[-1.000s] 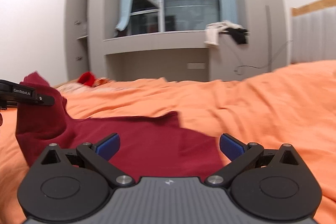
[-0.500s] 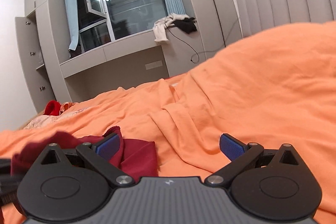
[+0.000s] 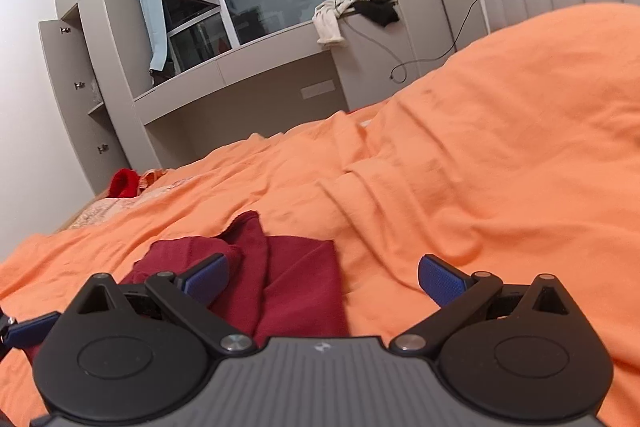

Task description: Fold small clothes

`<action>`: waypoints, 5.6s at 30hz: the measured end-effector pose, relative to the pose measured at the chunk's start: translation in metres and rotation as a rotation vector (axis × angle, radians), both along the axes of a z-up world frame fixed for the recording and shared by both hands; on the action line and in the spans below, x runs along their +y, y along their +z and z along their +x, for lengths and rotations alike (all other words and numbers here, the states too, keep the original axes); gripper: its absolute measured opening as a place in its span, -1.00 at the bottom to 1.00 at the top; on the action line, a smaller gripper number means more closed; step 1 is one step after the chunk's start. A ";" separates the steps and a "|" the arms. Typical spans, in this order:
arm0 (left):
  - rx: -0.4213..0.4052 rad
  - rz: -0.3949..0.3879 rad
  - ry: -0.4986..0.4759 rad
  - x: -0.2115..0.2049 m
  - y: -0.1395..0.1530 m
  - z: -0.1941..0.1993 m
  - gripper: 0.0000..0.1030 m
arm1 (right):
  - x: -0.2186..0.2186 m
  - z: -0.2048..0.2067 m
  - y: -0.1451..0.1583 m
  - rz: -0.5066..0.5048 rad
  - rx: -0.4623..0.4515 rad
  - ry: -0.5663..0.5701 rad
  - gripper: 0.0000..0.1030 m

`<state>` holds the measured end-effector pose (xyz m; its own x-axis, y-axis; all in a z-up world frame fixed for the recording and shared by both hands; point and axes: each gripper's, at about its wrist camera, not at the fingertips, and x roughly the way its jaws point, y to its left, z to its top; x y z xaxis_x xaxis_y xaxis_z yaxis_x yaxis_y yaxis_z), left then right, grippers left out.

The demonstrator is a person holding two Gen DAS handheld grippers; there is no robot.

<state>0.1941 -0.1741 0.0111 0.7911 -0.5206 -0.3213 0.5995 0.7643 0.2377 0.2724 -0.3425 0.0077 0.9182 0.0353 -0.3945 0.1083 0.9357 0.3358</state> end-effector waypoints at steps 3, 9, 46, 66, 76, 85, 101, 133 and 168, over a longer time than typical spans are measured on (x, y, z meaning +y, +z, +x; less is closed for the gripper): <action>-0.021 -0.050 0.046 0.014 0.002 -0.002 0.76 | 0.005 0.002 0.001 0.019 -0.027 0.017 1.00; 0.037 -0.092 0.103 0.042 0.010 0.007 0.86 | 0.020 0.009 0.007 0.085 -0.100 0.140 1.00; 0.126 -0.012 0.110 0.036 -0.010 0.021 -0.38 | 0.043 0.066 0.028 0.040 -0.095 0.213 -0.87; 0.113 0.054 0.034 0.004 -0.025 0.018 -0.38 | 0.023 0.070 -0.019 0.012 0.140 0.091 -0.86; 0.112 0.055 0.022 0.002 -0.027 0.021 -0.38 | 0.031 0.052 0.001 -0.101 0.093 0.068 -0.86; 0.120 0.050 0.013 0.009 -0.026 0.023 -0.36 | 0.016 0.048 -0.011 -0.064 0.134 0.057 -0.57; 0.220 -0.324 0.006 0.062 0.002 0.032 0.83 | 0.007 -0.020 0.012 -0.120 0.046 0.130 0.99; 0.487 -0.411 0.295 0.090 -0.031 0.087 0.99 | 0.142 -0.030 -0.024 -0.830 -0.015 0.190 0.99; 0.470 -0.327 0.289 0.076 -0.033 0.086 0.99 | 0.045 -0.026 -0.031 -0.851 0.089 -0.024 1.00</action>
